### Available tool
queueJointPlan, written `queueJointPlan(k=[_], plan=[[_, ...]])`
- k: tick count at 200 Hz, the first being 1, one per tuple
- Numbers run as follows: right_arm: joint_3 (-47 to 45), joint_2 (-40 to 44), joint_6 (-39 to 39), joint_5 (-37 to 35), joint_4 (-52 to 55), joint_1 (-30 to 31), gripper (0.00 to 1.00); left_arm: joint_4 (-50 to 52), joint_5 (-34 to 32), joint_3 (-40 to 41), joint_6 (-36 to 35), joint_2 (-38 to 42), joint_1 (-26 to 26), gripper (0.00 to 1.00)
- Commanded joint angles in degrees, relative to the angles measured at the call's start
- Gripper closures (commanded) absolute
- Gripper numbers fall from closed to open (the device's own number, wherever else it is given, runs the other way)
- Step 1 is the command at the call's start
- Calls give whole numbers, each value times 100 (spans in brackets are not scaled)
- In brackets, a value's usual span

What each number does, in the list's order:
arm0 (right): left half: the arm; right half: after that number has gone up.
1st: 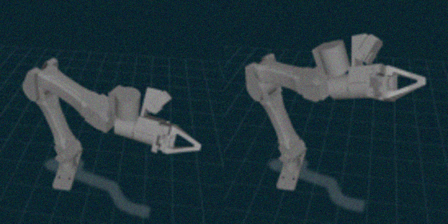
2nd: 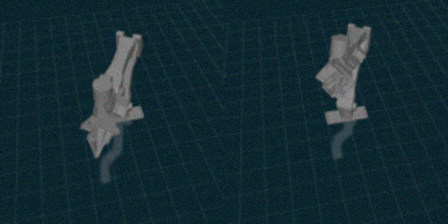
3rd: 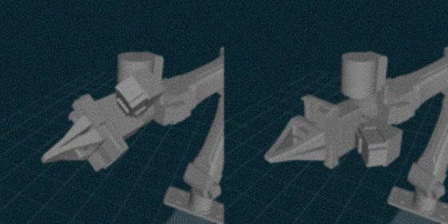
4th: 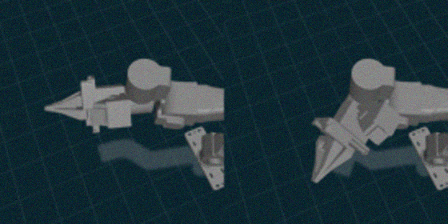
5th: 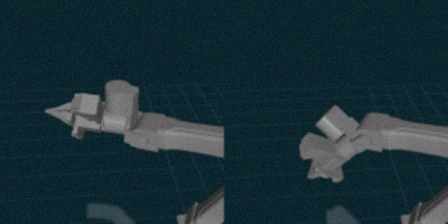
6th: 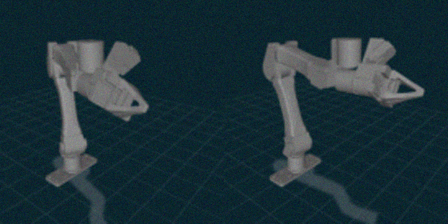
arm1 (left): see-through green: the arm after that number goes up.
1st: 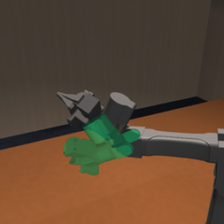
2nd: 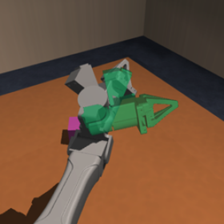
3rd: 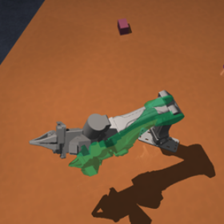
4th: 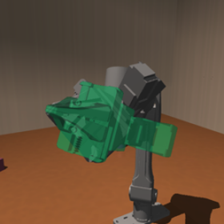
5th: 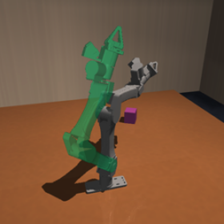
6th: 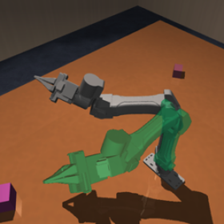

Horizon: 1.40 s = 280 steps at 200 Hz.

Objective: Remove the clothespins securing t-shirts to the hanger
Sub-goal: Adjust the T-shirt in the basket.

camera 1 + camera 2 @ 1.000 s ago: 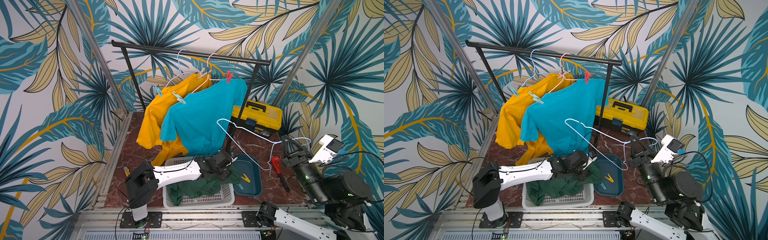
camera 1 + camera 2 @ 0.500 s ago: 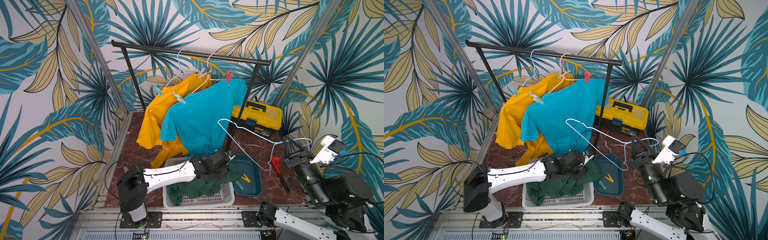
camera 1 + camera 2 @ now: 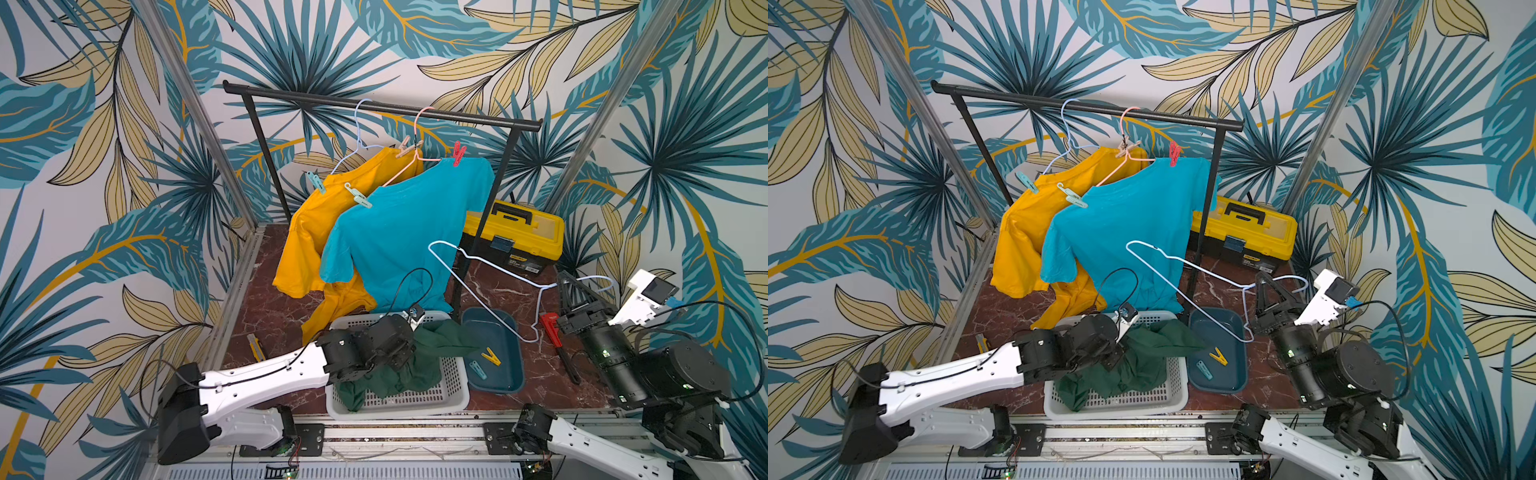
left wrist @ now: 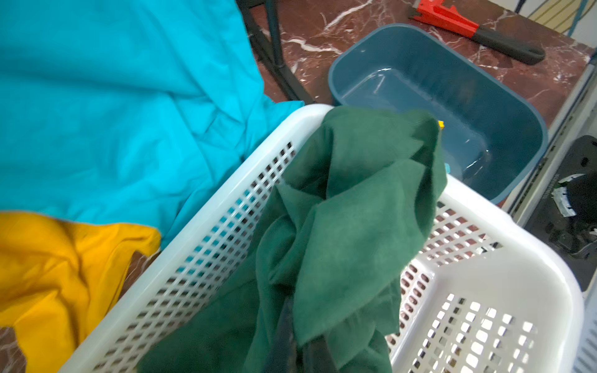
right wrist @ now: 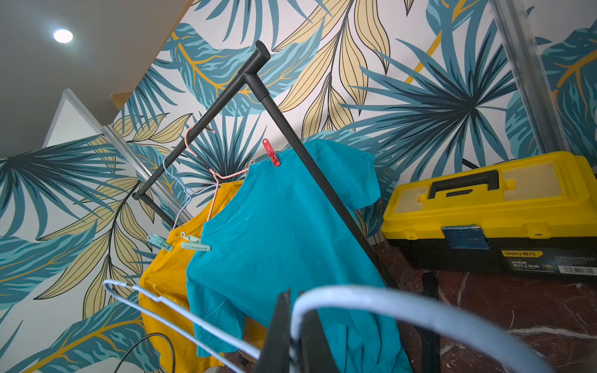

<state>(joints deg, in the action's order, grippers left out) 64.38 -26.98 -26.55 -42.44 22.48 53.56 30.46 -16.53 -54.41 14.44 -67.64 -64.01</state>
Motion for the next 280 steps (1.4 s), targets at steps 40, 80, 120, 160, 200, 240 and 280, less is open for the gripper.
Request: queueJointPlan(k=[40,80,120,160,200,240,280], plan=[[-77,-123,0,-85,-262,-12,100,224,-646,826,130,1911,203,100],[-75,-184,-26,-46,-286,-13,100,402,-35,810,103,1432,208,100],[-75,-245,-40,20,-270,-11,100,382,621,581,305,269,212,22],[-19,-375,97,86,125,-16,100,1006,731,-191,225,296,449,0],[198,-460,161,-46,952,-13,100,1505,2262,-855,-25,1428,1821,0],[742,-916,245,235,1886,-12,100,2008,3264,-1531,-497,1588,2663,0],[1097,-1461,476,896,2229,-12,100,1999,3989,-1799,-1161,1207,2723,0]])
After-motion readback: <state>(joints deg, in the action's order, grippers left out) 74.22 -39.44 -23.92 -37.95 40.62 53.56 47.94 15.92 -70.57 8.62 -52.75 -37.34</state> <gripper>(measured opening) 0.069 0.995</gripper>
